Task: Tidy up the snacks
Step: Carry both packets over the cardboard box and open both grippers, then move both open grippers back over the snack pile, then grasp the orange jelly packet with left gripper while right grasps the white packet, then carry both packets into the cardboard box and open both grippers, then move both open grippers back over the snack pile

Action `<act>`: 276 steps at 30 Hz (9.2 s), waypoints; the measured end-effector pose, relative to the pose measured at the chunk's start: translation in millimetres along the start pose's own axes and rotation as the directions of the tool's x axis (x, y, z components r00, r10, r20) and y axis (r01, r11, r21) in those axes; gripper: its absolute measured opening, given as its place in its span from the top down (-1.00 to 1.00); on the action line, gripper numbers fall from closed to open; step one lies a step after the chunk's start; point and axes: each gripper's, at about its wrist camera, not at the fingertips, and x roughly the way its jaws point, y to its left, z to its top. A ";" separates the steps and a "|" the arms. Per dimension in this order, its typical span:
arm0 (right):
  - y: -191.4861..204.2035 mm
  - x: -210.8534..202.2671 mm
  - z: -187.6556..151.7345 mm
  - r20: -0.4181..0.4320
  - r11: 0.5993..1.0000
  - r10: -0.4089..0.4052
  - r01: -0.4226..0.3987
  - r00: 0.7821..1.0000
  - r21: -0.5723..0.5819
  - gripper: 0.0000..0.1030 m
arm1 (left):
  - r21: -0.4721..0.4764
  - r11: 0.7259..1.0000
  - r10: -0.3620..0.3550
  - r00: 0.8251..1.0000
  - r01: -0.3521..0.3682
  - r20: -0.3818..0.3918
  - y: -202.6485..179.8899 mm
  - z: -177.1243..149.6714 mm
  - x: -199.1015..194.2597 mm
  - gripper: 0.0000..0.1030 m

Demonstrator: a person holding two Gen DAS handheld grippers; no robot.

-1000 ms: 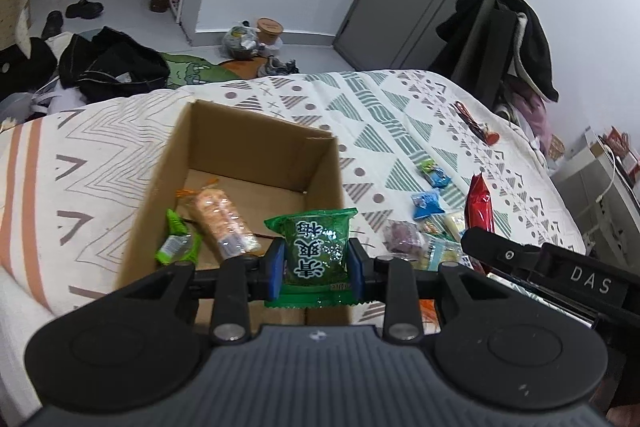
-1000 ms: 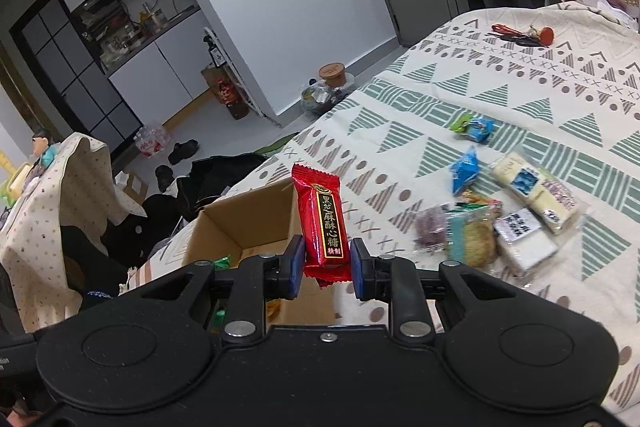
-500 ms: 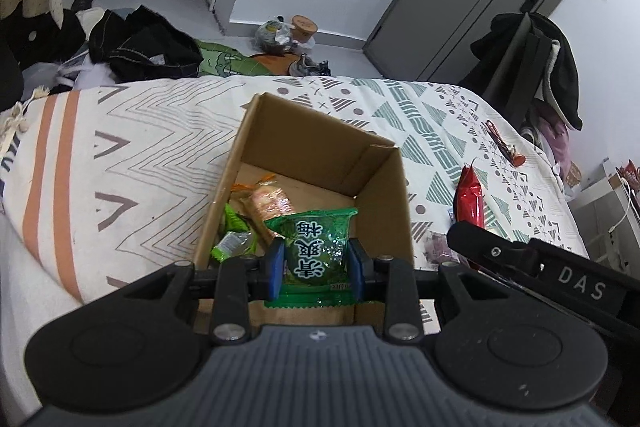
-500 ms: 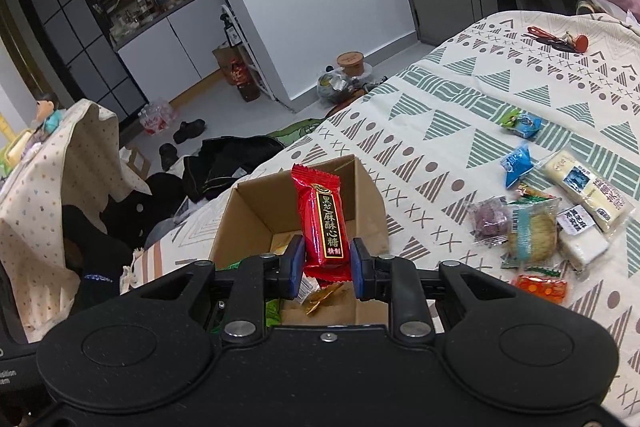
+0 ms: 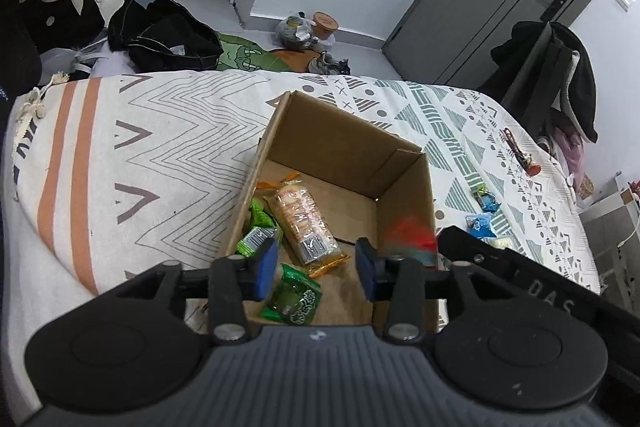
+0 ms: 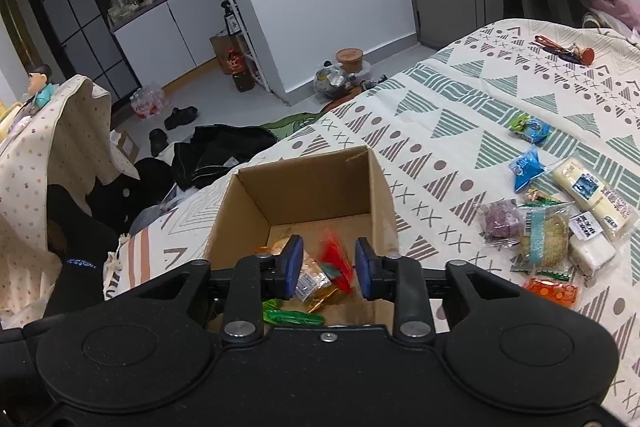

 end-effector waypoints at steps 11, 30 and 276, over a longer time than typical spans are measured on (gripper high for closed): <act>-37.2 -28.2 1.4 0.052 0.997 -0.079 0.079 0.996 0.006 -0.16 | 0.056 0.998 0.024 0.999 -0.027 0.045 -25.8 -4.7 -4.8 -0.52; -118.8 -70.8 -9.8 0.107 0.973 -0.231 0.227 0.967 0.050 -0.83 | 0.190 0.981 0.014 0.998 -0.026 0.066 -87.5 -29.1 -7.9 -0.68; -102.7 -48.7 -8.1 0.062 0.995 -0.100 0.100 0.993 -0.001 -0.76 | 0.162 0.985 0.035 0.995 -0.050 0.093 -71.1 -15.4 -9.2 -0.78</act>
